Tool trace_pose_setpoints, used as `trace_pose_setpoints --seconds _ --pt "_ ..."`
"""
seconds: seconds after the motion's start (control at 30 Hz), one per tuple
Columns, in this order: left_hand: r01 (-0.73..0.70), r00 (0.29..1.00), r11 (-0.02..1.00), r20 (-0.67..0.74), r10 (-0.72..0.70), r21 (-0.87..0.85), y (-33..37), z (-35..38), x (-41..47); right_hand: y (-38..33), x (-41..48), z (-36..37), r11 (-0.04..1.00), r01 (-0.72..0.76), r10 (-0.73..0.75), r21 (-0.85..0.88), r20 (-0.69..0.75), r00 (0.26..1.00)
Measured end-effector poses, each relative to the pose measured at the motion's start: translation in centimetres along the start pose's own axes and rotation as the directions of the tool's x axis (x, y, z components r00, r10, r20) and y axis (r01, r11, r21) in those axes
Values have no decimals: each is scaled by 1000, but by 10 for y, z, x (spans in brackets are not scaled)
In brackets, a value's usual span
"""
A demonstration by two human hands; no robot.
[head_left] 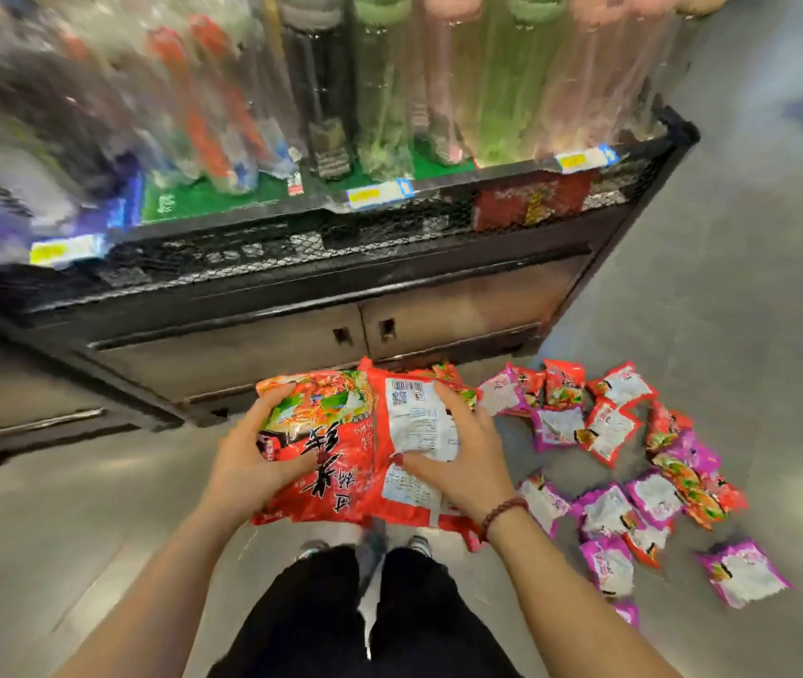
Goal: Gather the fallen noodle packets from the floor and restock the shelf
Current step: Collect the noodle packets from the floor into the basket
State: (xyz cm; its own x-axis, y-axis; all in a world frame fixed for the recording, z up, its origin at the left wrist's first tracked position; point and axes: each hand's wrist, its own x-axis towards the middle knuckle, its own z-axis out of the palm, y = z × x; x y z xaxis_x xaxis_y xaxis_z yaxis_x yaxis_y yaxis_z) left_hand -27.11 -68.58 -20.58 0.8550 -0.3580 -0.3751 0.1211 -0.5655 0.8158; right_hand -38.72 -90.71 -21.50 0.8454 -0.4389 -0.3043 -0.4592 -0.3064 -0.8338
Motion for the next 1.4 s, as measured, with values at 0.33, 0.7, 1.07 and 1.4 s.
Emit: trace_pose_setpoints --seconds 0.33,0.7,1.07,1.4 --pt "137 854 965 -466 -229 -224 -113 -103 -152 -83 -38 147 941 324 -250 -101 440 862" --pt "135 601 901 -689 -405 -412 -250 -216 -329 -163 -164 358 834 551 -349 -32 742 572" --pt "129 394 828 -738 -549 -546 -332 -291 -396 -230 -213 502 733 679 -306 -38 873 379" --pt "163 238 815 -779 -579 -556 -399 -420 -363 -321 -182 661 707 706 -277 43 935 220"
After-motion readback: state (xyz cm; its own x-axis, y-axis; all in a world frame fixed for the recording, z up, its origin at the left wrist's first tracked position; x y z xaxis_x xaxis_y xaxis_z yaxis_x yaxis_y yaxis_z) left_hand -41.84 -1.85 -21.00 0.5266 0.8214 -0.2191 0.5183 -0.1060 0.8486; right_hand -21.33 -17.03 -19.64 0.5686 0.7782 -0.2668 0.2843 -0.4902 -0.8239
